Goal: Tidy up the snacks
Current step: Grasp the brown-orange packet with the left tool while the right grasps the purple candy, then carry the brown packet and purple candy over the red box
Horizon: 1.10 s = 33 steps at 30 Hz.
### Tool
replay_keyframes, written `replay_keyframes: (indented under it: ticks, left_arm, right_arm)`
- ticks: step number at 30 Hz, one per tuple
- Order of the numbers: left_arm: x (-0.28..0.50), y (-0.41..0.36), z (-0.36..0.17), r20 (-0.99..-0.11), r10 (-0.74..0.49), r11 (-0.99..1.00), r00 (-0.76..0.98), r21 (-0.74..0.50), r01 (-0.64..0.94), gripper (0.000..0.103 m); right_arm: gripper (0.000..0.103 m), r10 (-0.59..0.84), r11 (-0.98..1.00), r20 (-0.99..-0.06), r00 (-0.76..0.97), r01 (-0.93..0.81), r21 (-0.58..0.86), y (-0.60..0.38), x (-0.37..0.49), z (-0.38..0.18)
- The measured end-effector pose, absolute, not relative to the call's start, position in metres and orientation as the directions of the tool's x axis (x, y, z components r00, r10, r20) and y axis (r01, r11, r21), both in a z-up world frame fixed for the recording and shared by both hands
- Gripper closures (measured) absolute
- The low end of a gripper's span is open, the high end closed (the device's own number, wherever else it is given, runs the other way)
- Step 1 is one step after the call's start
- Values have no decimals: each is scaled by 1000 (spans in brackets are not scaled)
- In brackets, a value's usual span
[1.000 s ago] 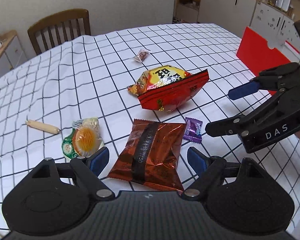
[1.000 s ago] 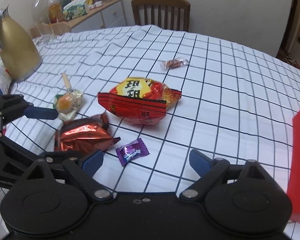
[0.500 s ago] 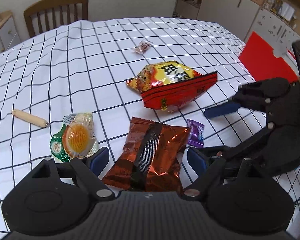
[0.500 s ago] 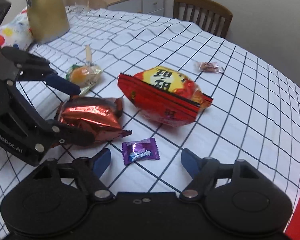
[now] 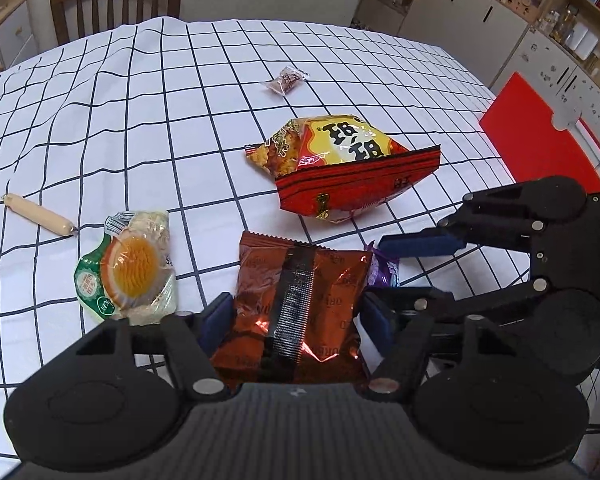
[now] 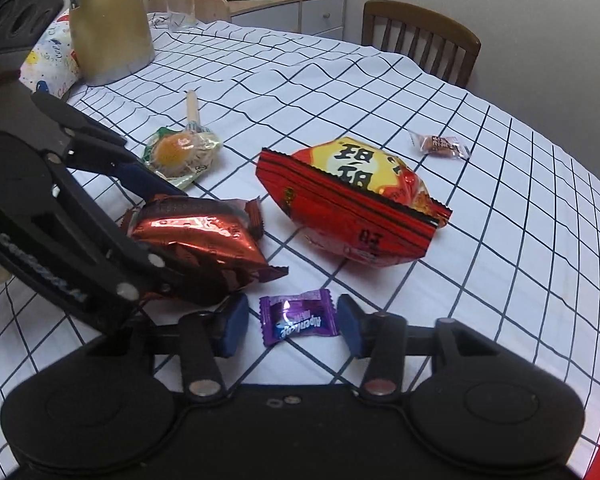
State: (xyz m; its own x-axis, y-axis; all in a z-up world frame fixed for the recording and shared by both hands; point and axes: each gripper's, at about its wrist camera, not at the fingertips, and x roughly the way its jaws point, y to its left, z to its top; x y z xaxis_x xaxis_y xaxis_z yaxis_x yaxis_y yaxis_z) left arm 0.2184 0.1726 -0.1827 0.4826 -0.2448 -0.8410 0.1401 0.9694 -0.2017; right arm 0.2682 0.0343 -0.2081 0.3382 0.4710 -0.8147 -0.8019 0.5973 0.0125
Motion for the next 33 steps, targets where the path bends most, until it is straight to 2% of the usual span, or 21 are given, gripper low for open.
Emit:
replay_keyframes:
  ticks: [4, 7, 11, 21, 33]
  left_arm:
    - [217, 170, -181, -844, -231, 973, 485, -198, 119, 48]
    - [214, 167, -179, -844, -216, 976, 491, -190, 103, 55]
    - [209, 165, -179, -843, -210, 977, 495, -197, 81, 58]
    - [193, 149, -168, -844, -193, 979, 501, -196, 47, 59]
    - [173, 115, -131, -811, -223, 969, 542, -244, 34, 59]
  right_arm:
    - [80, 465, 604, -811, 355, -797, -2, 36, 267, -207]
    - [82, 455, 613, -812, 367, -790, -14, 37, 264, -207]
    - [83, 437, 631, -813, 384, -776, -27, 35, 261, -206]
    - [84, 412, 717, -810, 418, -697, 5, 1, 254, -196]
    - [84, 386, 796, -779, 493, -605, 11, -45, 235, -149]
